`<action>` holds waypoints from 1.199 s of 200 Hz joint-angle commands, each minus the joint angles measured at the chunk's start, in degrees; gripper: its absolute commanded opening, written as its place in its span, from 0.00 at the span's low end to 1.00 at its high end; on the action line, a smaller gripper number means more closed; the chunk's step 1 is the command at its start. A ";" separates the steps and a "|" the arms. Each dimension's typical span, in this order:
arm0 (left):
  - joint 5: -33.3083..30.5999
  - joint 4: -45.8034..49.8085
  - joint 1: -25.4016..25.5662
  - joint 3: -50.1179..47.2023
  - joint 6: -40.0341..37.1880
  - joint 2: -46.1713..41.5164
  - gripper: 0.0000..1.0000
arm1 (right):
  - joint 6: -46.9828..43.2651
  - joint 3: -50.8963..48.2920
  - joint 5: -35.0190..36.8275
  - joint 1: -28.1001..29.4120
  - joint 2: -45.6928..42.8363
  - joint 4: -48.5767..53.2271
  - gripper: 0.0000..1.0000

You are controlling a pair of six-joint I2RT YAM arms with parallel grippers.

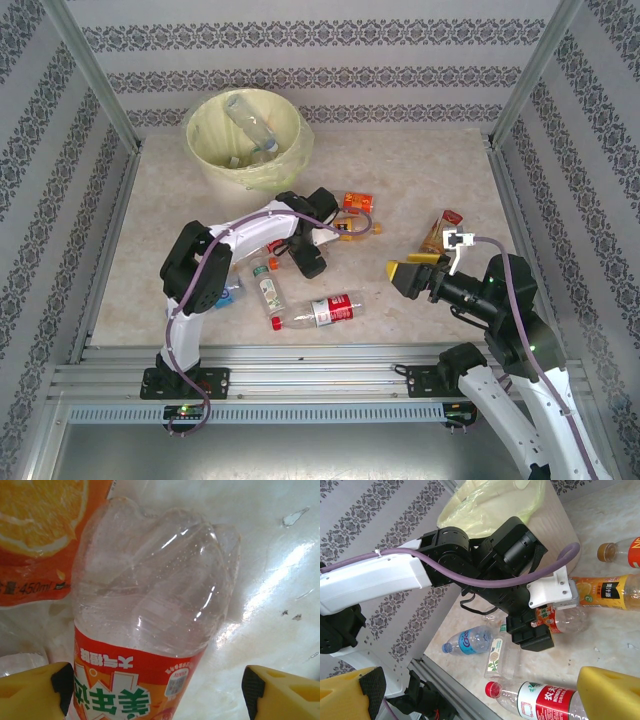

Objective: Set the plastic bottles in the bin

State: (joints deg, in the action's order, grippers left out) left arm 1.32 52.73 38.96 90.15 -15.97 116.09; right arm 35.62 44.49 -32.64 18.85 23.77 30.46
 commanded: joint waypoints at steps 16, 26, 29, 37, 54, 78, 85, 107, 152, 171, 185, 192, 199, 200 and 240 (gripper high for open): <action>0.52 1.08 0.59 0.83 -0.82 1.46 0.84 | 0.19 -0.85 0.30 -0.31 -0.48 -1.19 0.98; 0.95 1.14 0.67 0.75 -0.73 1.50 0.81 | 0.22 -0.97 0.30 -0.32 -0.48 -1.31 0.98; 1.08 1.26 0.68 0.78 -0.74 1.50 0.80 | 0.23 -0.98 0.30 -0.31 -0.52 -1.25 0.98; 1.32 1.23 0.68 0.74 -0.67 1.58 0.80 | 0.17 -1.07 0.30 -0.31 -0.61 -1.25 0.98; 1.32 1.47 0.68 0.75 -0.47 1.75 0.79 | 0.29 -1.29 0.39 -0.33 -0.88 -1.19 0.98; 1.06 1.62 0.67 0.82 -0.05 2.04 0.81 | 0.05 -1.34 0.48 -0.36 -1.01 -0.83 0.98; 1.04 1.59 0.61 0.82 0.05 2.11 0.83 | -0.03 -1.34 0.43 -0.38 -1.09 -0.75 0.98; 0.93 1.76 0.68 0.86 0.31 2.45 0.87 | -0.06 -1.42 0.56 -0.31 -1.26 -0.74 0.98; 0.85 2.07 0.68 1.27 0.84 3.22 0.95 | 0.06 -1.86 0.65 -0.39 -1.70 -0.67 0.98; 0.88 2.18 0.65 1.25 1.02 3.52 0.93 | -0.02 -1.86 0.65 -0.34 -1.79 -0.58 0.98; 0.88 2.20 0.68 1.16 1.11 3.53 0.87 | -0.01 -1.91 0.78 -0.35 -1.88 -0.58 0.98; 0.91 2.30 0.68 1.21 1.20 3.44 0.84 | 0.06 -1.95 0.84 -0.35 -1.89 -0.57 0.98; 0.88 2.46 0.68 1.43 1.29 3.38 0.81 | 0.08 -1.94 0.78 -0.33 -1.88 -0.57 0.98; 0.88 2.53 0.68 1.48 1.29 3.32 0.81 | 0.07 -1.95 0.76 -0.32 -1.88 -0.57 0.98; 1.48 2.98 0.68 2.08 1.88 1.55 0.68 | 0.07 -1.69 0.74 -0.39 -1.88 -0.58 0.98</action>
State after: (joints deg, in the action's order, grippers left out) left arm 1.91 53.21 38.96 90.74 -14.76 118.63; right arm 35.66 43.31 -32.40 18.85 22.52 30.46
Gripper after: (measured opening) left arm 0.690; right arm 0.982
